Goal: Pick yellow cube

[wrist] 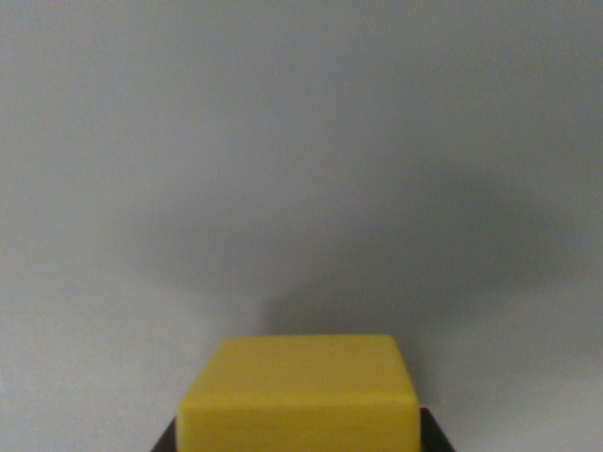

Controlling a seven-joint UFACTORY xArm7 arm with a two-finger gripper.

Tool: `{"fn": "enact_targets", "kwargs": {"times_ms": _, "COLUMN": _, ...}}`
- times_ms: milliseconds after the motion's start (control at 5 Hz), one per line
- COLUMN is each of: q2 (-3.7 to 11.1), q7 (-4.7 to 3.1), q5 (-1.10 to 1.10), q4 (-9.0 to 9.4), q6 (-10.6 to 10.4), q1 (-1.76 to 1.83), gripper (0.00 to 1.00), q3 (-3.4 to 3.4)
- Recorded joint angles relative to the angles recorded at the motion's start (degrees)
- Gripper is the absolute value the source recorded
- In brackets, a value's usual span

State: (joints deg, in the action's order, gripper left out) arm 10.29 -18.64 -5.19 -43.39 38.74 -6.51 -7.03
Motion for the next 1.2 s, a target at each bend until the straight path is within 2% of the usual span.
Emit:
{"fn": "enact_targets", "kwargs": {"times_ms": 200, "q2": -0.49, "q7": 0.11, "q5": 0.11, "q4": -0.78, "q6": 1.26, "q1": 0.02, "gripper": 1.0, "q3": -0.01}}
{"fn": "enact_targets", "kwargs": {"times_ms": 400, "q2": -0.49, "q7": 0.11, "q5": 0.11, "q4": -0.78, "q6": 1.26, "q1": 0.02, "gripper": 1.0, "q3": -0.01}}
{"fn": "enact_targets", "kwargs": {"times_ms": 600, "q2": -1.1, "q7": 0.25, "q5": 0.25, "q4": -1.74, "q6": 2.82, "q1": 0.03, "gripper": 1.0, "q3": -0.02}}
{"fn": "enact_targets", "kwargs": {"times_ms": 800, "q2": -1.1, "q7": 0.25, "q5": 0.25, "q4": -1.74, "q6": 2.82, "q1": 0.03, "gripper": 1.0, "q3": -0.02}}
{"fn": "enact_targets", "kwargs": {"times_ms": 1000, "q2": -1.79, "q7": 0.42, "q5": 0.41, "q4": -2.84, "q6": 4.61, "q1": 0.06, "gripper": 1.0, "q3": -0.03}}
{"fn": "enact_targets", "kwargs": {"times_ms": 1200, "q2": -1.79, "q7": 0.42, "q5": 0.41, "q4": -2.84, "q6": 4.61, "q1": 0.06, "gripper": 1.0, "q3": -0.03}}
